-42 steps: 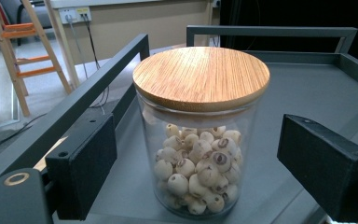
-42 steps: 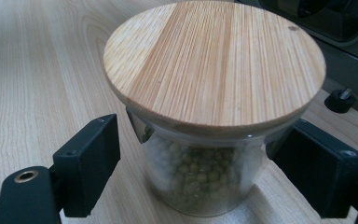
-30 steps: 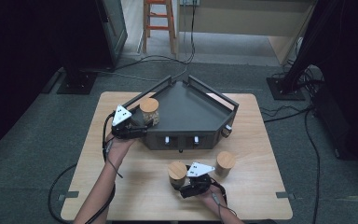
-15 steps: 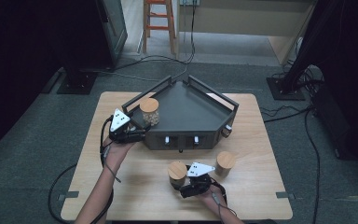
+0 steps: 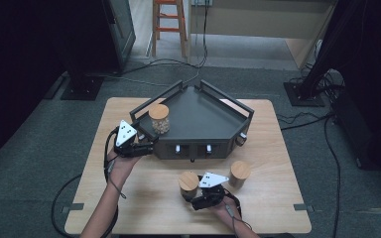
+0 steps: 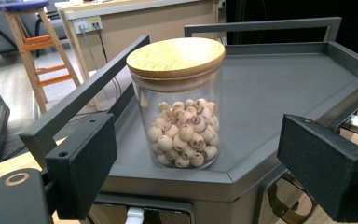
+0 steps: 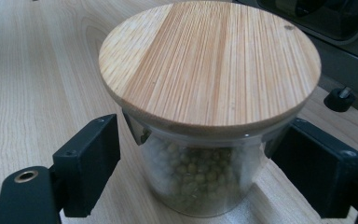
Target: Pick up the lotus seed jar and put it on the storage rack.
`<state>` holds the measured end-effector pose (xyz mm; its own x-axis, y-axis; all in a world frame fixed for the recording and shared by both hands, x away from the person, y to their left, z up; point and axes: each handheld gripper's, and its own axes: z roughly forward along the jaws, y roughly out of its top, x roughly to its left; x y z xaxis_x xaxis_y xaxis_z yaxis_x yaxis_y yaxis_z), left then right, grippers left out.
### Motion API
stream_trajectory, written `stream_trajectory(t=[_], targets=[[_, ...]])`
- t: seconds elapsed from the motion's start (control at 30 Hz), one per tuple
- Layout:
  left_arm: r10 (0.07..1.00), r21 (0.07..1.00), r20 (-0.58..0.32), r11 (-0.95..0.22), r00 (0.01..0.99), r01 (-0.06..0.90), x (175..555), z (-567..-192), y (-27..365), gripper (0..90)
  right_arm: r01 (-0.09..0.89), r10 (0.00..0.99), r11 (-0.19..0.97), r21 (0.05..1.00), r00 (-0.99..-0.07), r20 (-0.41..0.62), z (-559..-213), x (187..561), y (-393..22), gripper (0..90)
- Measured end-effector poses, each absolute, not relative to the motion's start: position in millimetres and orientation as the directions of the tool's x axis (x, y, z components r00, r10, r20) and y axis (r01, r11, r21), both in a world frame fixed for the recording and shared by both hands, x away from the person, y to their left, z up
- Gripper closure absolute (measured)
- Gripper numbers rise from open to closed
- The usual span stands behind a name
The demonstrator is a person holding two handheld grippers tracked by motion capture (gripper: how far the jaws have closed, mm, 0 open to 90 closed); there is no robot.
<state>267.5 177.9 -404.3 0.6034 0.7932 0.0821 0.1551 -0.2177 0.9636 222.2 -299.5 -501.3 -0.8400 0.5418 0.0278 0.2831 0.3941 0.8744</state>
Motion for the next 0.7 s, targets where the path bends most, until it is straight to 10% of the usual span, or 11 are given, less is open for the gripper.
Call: stream_trajectory(t=[0.7], targets=[[0.795,0.965,0.09,-0.218,0.6,0.144,251,-409,183,11.7,0.286,0.543,0.395,0.873,-0.839,0.029,-501,222,-299,15.7]])
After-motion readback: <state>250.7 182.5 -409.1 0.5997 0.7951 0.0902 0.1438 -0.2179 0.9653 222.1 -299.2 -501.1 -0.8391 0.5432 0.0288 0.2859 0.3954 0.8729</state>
